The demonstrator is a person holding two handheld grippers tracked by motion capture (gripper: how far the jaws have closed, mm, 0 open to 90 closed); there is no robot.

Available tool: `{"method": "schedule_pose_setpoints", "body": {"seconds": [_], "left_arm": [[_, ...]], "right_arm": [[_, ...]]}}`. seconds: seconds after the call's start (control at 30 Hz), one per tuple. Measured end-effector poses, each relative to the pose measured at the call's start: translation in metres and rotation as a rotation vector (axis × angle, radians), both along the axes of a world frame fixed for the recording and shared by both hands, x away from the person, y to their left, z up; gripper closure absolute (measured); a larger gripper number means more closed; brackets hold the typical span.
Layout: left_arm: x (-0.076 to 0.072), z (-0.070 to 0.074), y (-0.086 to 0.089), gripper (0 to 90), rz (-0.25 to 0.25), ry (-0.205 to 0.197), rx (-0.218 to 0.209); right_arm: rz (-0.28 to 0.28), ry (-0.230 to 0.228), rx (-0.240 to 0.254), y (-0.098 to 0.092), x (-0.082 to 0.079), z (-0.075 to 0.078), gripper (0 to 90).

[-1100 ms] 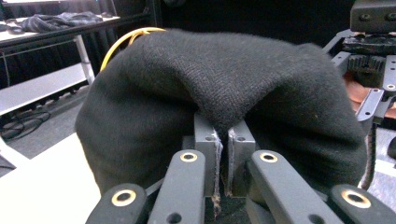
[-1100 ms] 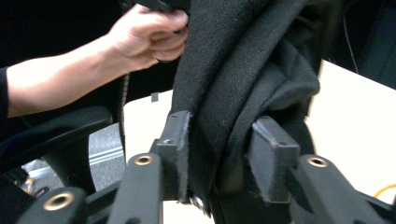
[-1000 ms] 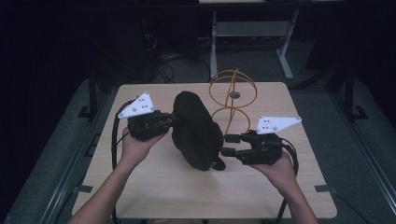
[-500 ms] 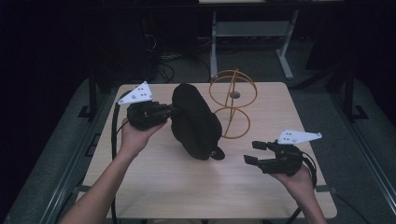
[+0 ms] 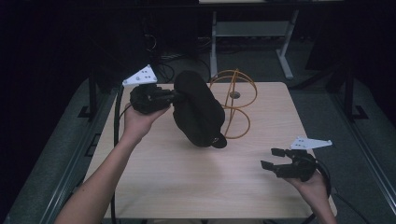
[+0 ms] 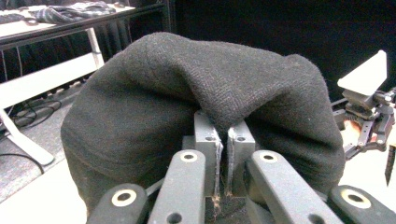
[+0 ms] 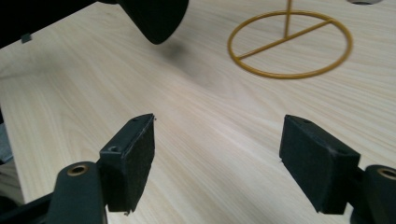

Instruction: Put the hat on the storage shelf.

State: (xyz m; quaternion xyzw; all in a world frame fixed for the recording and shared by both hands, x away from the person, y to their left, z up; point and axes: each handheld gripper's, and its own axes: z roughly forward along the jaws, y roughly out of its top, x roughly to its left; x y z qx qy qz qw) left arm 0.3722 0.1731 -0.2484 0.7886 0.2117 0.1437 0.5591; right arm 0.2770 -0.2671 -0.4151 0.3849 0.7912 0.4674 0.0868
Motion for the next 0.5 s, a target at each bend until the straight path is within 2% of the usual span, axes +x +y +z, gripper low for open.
{"method": "schedule_pose_setpoints", "body": {"seconds": [0.13,0.5], "left_arm": [[0.007,0.009,-0.004,86.4,-0.001,-0.003,0.005],[0.025,0.031,-0.013,86.4,0.005,-0.017,0.010]], "right_arm": [[-0.029,0.000,0.018,-0.008,0.001,-0.001,26.4],[-0.096,-0.013,0.010,-0.024,0.002,-0.005,26.4]]}}
